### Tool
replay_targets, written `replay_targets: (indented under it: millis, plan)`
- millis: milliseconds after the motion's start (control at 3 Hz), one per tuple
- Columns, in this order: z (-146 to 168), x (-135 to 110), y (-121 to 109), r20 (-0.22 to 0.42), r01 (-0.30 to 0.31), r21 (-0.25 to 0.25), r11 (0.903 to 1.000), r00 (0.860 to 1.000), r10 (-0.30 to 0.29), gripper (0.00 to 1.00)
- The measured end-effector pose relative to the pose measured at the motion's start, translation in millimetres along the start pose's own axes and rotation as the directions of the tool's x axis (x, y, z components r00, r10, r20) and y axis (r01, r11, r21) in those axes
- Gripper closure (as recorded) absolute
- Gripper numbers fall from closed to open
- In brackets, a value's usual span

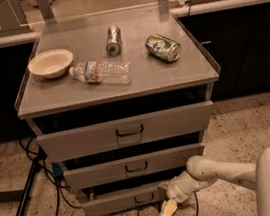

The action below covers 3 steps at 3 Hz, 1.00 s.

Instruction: Open bottom drawer

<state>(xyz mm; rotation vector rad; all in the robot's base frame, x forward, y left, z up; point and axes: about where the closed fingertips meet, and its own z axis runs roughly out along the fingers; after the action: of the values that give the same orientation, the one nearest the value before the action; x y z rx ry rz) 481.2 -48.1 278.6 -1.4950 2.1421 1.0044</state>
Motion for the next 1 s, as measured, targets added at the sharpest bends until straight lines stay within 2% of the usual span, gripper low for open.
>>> replay_targets:
  millis: [667, 1000]
  plan:
    - [31.9, 3.7, -33.2, -0.075, -0.009, 0.092, 0.9958, 0.997, 0.016, 0.00]
    - [41.4, 8.3, -43.4, -0.093, -0.016, 0.116, 0.9931, 0.995, 0.027, 0.00]
